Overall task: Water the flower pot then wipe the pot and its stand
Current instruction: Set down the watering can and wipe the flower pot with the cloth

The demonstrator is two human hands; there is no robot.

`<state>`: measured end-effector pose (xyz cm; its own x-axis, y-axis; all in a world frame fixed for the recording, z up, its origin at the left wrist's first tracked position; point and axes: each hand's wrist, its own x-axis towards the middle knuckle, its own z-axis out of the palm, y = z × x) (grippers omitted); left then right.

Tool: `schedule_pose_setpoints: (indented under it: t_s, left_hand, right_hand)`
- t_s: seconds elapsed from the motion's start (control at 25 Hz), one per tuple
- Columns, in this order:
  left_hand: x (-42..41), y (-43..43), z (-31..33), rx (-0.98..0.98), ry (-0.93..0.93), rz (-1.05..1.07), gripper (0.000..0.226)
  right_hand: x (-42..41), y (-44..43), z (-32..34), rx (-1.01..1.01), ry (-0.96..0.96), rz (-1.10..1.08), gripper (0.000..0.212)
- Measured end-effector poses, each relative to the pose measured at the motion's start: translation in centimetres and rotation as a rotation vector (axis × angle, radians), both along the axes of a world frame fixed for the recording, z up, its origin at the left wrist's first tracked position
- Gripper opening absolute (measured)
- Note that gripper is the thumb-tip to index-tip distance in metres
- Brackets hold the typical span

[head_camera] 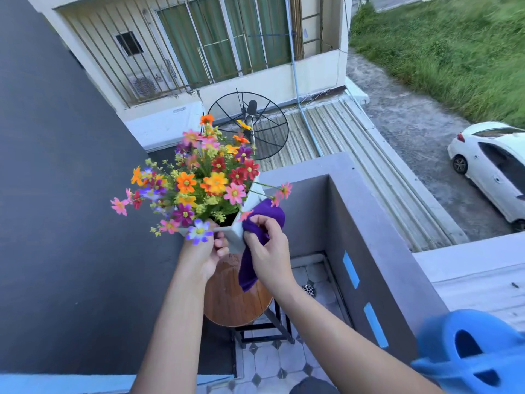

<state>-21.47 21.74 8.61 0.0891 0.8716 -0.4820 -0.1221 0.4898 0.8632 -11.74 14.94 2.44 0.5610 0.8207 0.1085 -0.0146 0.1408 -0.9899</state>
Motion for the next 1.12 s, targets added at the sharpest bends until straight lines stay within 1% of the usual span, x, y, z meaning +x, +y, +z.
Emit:
schedule_pose_setpoints:
  t_s: [0.16,0.24,0.32,0.4,0.48,0.64,0.76,0.8,0.88,1.0,1.04,1.12]
  left_hand:
    - [-0.1,-0.7,0.9,-0.032,0.021,-0.016,0.035]
    - [-0.5,-0.9,1.3,-0.041,0.045,-0.027,0.038]
    - [-1.1,-1.1,1.4,-0.034,0.051,-0.038,0.035]
    - [-1.3,-1.4,1.5,-0.030,0.045,-0.065,0.032]
    - [-1.6,-1.6,1.2,-0.048,0.054,-0.082,0.031]
    - [-2.0,-1.6,0.8,-0.065,0.039,-0.088,0.025]
    - [-2.1,-1.7,0.3,-0.070,0.033,-0.084,0.023]
    - [-2.0,-1.6,0.2,-0.066,0.033,-0.078,0.025]
    - [-1.6,-1.7,0.3,-0.057,0.045,-0.077,0.028]
    - [-1.4,-1.9,-0.2,-0.048,0.069,-0.119,0.031]
    - [-1.5,-1.9,-0.6,-0.055,0.051,-0.135,0.034]
    - [-1.7,-1.9,-1.3,-0.078,-0.018,-0.132,0.050]
  right_hand:
    - [0.6,0.0,0.9,0.098,-0.027,0.007,0.022]
    - [1.3,0.6,1.5,0.111,-0.057,-0.018,0.022]
    - [2.2,1.5,1.8,0.093,-0.073,-0.065,0.022]
    - [3.5,2.4,1.9,0.053,-0.096,-0.129,0.022]
    - [5.0,3.3,1.3,-0.038,-0.092,-0.159,0.023]
    - [5.2,3.2,-0.7,-0.202,-0.015,-0.178,0.020]
    - [3.7,1.8,-2.1,-0.232,0.076,-0.227,0.013]
    - [3.5,1.6,-2.0,-0.227,0.107,-0.234,0.012]
    - [3.7,1.6,-1.2,-0.199,0.126,-0.246,0.019]
    - [4.5,2.4,-0.6,-0.126,0.122,-0.243,0.010]
    - [4.6,2.5,-0.4,-0.102,0.104,-0.231,0.014]
    - [4.7,2.4,0.0,-0.069,0.073,-0.204,0.017]
